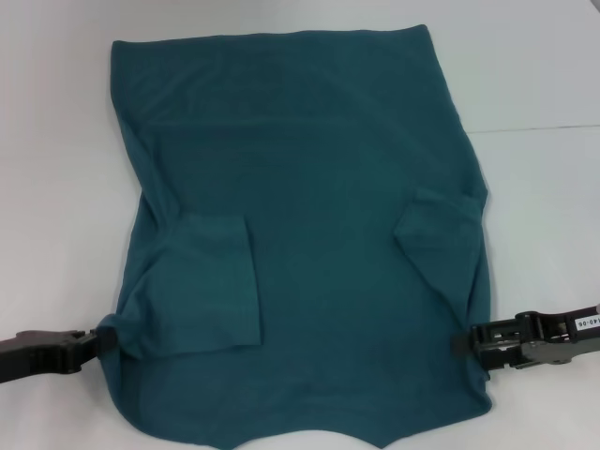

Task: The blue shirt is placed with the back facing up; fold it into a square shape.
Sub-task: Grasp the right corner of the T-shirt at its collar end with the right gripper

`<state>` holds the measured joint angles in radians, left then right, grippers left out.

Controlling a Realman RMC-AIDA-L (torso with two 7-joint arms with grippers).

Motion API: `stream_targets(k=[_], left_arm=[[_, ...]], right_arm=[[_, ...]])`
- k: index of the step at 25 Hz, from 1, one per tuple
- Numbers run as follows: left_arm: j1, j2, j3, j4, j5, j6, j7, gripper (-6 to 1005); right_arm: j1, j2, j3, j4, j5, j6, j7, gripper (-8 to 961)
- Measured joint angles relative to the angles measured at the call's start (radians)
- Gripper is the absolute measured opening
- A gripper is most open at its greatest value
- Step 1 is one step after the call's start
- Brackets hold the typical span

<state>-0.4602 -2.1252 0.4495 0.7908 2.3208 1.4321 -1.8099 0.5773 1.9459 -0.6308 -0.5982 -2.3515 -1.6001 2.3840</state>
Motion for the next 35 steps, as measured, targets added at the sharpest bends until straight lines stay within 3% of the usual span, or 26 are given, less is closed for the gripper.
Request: stream_targets(k=[13, 35], left_arm=[[0.0, -0.001, 0.0, -0.004, -0.013, -0.004, 0.001, 14], [0.0, -0.001, 0.0, -0.004, -0.023, -0.001, -0.001, 13]], right_arm=[[-0.013, -0.028, -0.003, -0.022, -0.048, -0.008, 0.032, 926], [-0.007, -0.015, -0.006, -0.02, -0.098, -0.008, 0.041, 924]])
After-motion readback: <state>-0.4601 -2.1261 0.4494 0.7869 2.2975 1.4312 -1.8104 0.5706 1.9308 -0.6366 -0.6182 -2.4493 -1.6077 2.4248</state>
